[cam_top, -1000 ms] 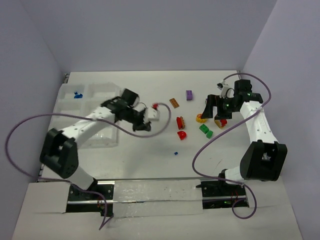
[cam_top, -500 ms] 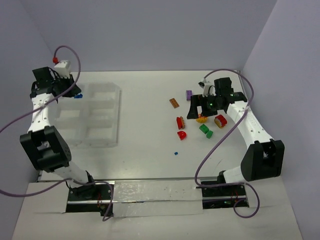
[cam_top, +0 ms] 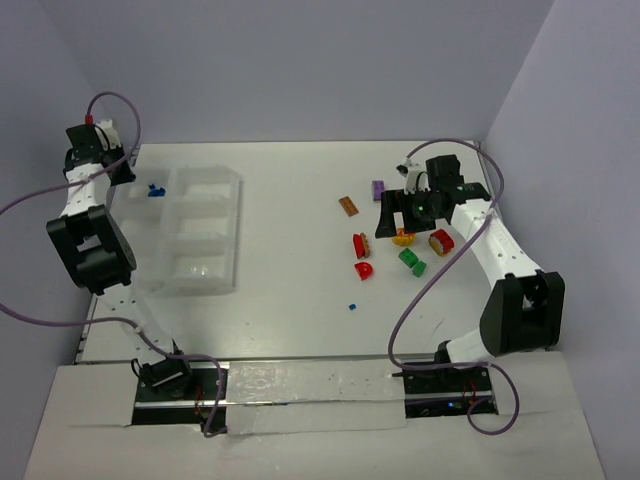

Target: Sort the legos into containers by color

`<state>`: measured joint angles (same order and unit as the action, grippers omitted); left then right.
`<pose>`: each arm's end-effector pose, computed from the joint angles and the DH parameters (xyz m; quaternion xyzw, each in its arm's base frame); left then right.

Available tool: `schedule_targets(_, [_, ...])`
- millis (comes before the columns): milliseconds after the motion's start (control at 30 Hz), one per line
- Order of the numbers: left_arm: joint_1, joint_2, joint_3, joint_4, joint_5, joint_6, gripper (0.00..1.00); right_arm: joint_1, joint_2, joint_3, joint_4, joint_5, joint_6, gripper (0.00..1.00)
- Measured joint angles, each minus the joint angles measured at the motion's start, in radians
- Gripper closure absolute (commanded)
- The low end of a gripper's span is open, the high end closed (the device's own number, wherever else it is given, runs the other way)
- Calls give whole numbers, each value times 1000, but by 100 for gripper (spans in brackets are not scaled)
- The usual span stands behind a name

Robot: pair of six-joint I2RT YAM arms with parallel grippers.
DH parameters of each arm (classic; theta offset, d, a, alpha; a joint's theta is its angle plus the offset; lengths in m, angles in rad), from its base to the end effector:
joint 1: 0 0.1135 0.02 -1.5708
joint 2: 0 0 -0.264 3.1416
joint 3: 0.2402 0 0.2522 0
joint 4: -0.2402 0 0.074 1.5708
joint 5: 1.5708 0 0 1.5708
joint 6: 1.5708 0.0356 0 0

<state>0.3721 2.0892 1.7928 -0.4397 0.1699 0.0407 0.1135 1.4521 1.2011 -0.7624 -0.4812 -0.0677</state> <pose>0.4526 0.1702 0.2554 -0.1163 0.9041 0.0068 0.4112 0.2930 0.0500 0.2833 -0.1498 0.9240 0.2351 0.2619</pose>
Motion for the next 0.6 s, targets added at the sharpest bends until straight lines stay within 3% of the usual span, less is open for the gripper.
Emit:
schedule_targets(267, [-11,58,16,-2,-6,51,98,0,17,0,0,0,0,0])
schedule_targets(500, [-19,82,29,-4,16,93,54,0,22,0,-1,0,0,0])
schedule_targets(600, [-27,82,29,-4,27,109,43,0,22,0,0,1,0,0])
